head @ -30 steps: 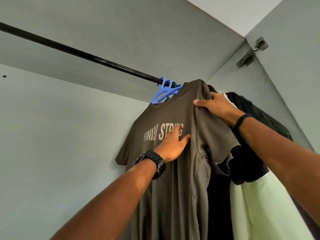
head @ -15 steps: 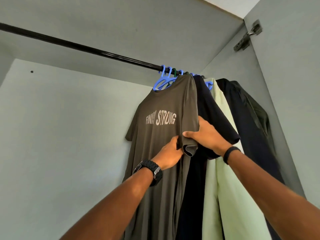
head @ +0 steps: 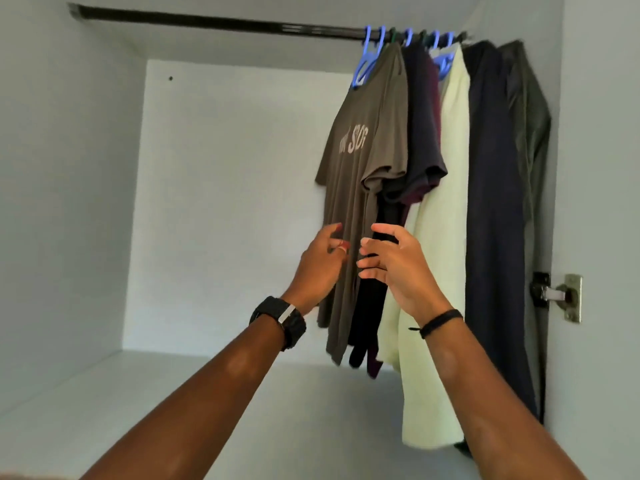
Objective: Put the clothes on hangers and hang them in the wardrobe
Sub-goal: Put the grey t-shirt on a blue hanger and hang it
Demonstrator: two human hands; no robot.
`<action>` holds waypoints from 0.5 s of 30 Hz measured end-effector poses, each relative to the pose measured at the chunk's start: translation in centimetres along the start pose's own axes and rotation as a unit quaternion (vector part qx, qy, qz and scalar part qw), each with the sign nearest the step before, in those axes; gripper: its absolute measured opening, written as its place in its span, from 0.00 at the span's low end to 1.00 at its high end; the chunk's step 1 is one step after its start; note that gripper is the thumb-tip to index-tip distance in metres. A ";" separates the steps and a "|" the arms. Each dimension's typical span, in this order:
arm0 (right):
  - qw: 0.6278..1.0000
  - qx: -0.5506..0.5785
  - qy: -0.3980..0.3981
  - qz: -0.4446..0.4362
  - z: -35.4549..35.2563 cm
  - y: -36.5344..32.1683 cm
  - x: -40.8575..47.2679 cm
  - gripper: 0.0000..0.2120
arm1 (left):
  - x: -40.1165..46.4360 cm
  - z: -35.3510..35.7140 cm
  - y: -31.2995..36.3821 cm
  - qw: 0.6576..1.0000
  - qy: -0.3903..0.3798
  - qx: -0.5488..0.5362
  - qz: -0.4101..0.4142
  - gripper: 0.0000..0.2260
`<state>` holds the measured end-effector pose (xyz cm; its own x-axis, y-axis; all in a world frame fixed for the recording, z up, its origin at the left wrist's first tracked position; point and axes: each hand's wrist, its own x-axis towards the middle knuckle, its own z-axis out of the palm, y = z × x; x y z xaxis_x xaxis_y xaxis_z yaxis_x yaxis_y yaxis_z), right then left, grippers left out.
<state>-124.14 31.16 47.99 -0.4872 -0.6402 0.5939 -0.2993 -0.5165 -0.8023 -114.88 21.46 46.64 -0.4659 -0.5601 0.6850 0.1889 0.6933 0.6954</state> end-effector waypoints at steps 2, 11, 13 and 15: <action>0.999 0.043 -0.005 0.017 0.9 0.8 -3.4 0.14 | -3.5 -0.7 -0.2 1.000 0.012 0.000 -0.017 0.18; 0.967 0.169 -0.108 0.157 8.1 6.0 -19.9 0.08 | -25.7 -7.3 0.0 0.984 0.109 -0.024 -0.137 0.15; 0.951 0.167 -0.164 0.201 10.9 7.3 -24.3 0.08 | -31.7 -9.4 -0.2 0.973 0.138 -0.007 -0.185 0.16; 0.934 0.169 -0.210 0.233 13.0 8.5 -28.3 0.07 | -37.1 -11.2 0.0 0.959 0.168 -0.002 -0.229 0.16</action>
<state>-102.22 37.53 25.17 -0.1136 -0.9703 0.2136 0.1764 -0.2313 -0.9568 -87.96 37.16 23.67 -0.1960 -0.9200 0.3393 0.0340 0.3394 0.9400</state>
